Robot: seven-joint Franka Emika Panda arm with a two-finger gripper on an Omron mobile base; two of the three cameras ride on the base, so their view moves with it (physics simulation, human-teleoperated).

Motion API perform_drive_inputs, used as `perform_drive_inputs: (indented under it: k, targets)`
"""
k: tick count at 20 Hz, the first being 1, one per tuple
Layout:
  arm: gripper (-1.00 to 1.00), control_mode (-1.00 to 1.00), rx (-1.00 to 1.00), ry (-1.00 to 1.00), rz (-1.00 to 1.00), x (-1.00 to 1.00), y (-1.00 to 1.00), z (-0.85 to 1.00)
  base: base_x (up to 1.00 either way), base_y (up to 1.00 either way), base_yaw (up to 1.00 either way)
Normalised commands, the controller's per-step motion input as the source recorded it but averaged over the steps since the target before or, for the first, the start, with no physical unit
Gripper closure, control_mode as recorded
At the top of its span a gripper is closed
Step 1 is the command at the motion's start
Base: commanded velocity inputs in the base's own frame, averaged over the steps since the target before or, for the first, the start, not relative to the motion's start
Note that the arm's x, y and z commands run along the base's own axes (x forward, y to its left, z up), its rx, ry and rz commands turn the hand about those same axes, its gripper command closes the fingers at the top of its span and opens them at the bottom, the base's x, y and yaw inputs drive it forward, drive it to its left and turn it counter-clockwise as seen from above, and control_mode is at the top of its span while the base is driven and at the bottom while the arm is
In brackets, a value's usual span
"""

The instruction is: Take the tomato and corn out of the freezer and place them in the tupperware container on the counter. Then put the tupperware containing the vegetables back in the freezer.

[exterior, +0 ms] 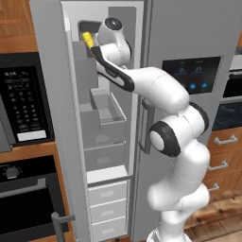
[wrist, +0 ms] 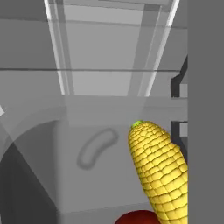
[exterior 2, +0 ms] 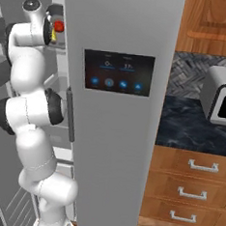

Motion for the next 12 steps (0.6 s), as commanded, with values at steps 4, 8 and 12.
perform_drive_inputs:
  k: [4,8,12]
  targets:
    - [-1.00,-1.00,0.00,0.00,-0.02,0.19,0.00,0.00,0.00,0.00,0.00]
    - [-1.00,-1.00,0.00,0.00,0.00,0.00,-0.06,0.00,0.00,0.00,0.00]
    - [-1.00,-1.00,0.00,-0.10,0.00,-0.01,-0.10,0.02,0.00,0.00,0.00]
